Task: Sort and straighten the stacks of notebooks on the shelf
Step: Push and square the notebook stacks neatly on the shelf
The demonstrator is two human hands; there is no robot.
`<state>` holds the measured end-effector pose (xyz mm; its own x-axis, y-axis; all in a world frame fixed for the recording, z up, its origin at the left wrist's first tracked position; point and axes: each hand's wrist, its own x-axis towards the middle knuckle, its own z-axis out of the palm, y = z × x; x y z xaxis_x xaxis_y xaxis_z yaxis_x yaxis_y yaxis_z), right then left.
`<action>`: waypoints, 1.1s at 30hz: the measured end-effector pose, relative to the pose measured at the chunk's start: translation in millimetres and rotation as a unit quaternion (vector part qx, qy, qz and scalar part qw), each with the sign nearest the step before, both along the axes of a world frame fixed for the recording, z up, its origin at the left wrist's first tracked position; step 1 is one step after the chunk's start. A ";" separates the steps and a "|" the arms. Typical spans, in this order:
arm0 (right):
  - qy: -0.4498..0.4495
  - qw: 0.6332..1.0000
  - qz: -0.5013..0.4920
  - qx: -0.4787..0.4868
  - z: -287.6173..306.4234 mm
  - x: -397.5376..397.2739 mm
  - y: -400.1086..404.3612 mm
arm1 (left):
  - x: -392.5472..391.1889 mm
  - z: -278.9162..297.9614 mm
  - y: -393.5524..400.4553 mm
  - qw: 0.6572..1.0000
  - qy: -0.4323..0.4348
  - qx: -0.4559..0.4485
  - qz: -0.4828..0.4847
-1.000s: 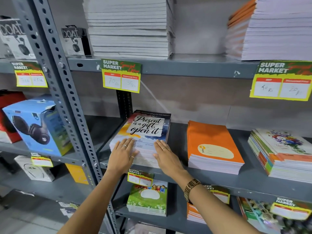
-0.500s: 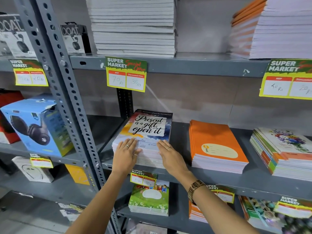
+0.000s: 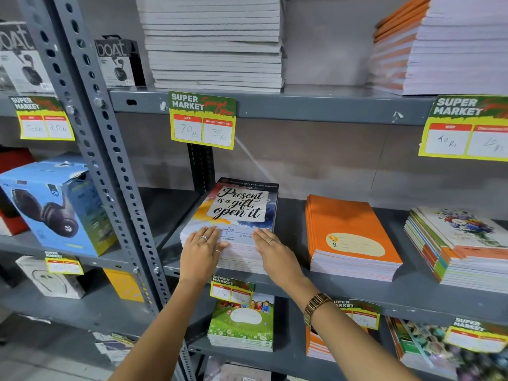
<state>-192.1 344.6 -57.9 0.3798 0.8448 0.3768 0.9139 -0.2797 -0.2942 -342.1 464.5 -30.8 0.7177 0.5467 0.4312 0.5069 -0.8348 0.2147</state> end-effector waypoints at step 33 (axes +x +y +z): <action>-0.046 0.966 -0.151 0.207 24.7 79.1 -143.3 | 87.3 12.1 -86.0 0.997 -0.033 0.014 -0.072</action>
